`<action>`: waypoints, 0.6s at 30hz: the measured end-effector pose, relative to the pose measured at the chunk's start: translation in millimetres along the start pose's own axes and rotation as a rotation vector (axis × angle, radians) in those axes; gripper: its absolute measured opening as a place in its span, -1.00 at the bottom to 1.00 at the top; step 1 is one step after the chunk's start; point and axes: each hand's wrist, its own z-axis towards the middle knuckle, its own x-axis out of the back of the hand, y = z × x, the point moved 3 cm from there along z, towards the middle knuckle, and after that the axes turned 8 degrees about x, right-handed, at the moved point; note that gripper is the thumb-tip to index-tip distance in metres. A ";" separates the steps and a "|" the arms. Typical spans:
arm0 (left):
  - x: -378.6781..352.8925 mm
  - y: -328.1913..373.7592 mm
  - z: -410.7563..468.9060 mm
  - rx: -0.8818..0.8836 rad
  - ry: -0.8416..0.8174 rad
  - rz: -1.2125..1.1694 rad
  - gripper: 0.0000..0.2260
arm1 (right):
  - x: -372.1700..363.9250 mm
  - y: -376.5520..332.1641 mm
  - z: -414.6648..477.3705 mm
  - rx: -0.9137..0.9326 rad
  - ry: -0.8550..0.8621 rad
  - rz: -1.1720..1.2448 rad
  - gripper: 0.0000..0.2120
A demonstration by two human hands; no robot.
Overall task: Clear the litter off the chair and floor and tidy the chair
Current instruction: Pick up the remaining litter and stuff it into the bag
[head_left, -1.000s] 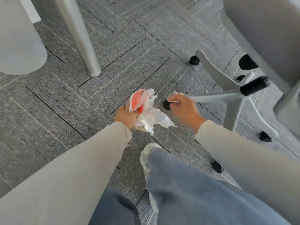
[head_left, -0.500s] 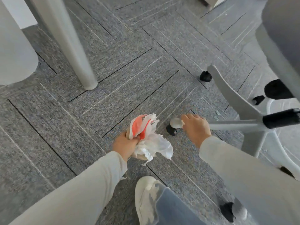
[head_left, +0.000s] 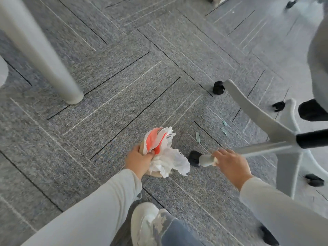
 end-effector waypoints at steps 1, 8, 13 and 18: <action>-4.6 1.0 0.6 -0.009 -0.001 0.010 -0.80 | -0.8 6.8 -5.2 -0.029 -0.016 0.011 -0.67; -31.4 11.7 -11.1 -0.099 0.013 0.098 -0.80 | -5.7 44.6 -31.9 -0.237 -0.222 0.180 -0.60; -35.3 12.4 -25.2 -0.108 -0.030 0.084 -0.75 | 7.7 34.1 -34.7 -0.302 -0.050 0.270 -0.71; -37.8 24.0 -53.2 -0.155 -0.060 0.108 -0.73 | 77.3 -32.5 -20.4 -0.248 0.455 0.807 -0.92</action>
